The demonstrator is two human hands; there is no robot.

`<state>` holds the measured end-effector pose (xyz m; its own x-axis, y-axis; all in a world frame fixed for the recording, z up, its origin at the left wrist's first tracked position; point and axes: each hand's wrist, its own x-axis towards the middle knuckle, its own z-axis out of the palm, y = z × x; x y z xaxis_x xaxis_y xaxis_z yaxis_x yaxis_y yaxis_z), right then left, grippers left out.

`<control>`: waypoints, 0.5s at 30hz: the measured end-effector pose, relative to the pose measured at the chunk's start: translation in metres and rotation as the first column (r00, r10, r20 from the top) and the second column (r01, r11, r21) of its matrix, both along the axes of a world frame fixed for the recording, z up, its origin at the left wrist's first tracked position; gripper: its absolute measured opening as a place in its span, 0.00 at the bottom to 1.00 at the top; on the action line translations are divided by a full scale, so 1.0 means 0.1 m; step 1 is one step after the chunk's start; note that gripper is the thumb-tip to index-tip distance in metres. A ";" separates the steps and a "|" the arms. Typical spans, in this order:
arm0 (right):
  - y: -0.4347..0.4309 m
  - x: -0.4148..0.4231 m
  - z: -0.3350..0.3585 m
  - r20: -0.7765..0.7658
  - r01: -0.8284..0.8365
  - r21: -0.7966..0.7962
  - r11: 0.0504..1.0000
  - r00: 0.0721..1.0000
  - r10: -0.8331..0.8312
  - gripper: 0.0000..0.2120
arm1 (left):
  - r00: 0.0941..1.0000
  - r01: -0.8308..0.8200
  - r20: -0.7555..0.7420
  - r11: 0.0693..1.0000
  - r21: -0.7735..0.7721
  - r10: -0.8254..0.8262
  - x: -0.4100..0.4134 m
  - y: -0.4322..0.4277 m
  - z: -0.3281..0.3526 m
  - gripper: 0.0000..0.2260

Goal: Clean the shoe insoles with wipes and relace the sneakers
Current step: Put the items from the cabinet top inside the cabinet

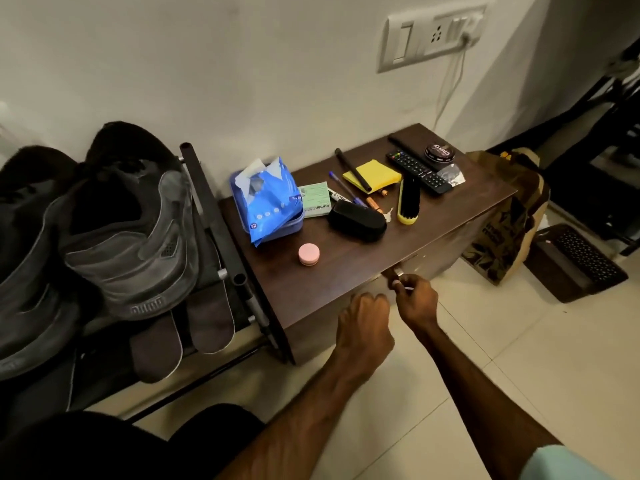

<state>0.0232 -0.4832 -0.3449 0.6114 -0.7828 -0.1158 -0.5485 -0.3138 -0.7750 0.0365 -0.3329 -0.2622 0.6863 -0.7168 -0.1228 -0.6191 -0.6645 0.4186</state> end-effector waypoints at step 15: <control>0.13 -0.93 0.09 0.021 0.003 -0.044 0.999 1.000 -0.002 0.17 | 0.988 0.078 0.138 0.997 -0.020 -0.075 -0.14 -0.05 0.04 0.21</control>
